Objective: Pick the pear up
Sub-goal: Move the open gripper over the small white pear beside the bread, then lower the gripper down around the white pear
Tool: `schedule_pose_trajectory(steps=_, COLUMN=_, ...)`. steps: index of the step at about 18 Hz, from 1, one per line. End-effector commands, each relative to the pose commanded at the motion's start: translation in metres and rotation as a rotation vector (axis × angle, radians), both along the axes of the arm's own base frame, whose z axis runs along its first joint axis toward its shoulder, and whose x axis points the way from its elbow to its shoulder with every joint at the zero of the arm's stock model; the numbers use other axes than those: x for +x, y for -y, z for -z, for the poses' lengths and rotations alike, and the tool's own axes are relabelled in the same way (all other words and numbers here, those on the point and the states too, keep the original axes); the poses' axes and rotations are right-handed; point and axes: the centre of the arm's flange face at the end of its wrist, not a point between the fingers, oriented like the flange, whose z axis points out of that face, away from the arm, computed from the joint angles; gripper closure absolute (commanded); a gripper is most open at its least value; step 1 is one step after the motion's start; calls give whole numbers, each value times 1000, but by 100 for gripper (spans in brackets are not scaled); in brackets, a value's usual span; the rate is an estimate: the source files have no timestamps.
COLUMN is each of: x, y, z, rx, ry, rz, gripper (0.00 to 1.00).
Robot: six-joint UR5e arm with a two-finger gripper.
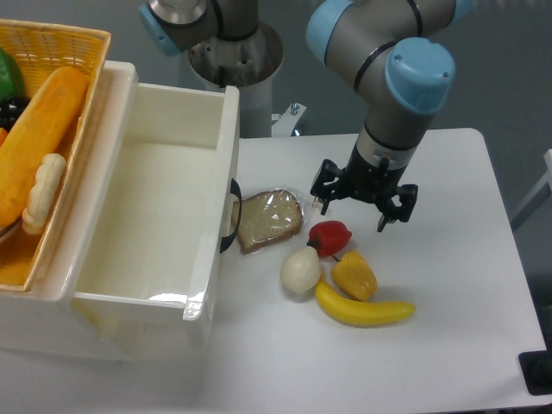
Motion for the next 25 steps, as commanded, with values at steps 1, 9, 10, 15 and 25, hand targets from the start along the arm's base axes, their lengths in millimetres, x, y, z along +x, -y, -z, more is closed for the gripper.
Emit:
schedule_pose_trajectory(steps=1, x=0, y=0, z=0, rx=0, ry=-1, rz=3, gripper=0)
schedule_pose_trajectory(steps=9, x=7, y=-11, z=13, rx=-1, ry=1, rz=21, gripper=0)
schedule_pose_trajectory(steps=10, x=6, y=-13, z=19, rx=-5, ry=10, rz=21, gripper=0)
schedule_pose_trajectory(steps=15, x=9, y=-13, z=38, rx=-20, ry=37, rz=21, gripper=0)
schedule_pose_trajectory(steps=25, x=37, y=-47, z=113, rx=-76, ry=130, rz=93, gripper=0)
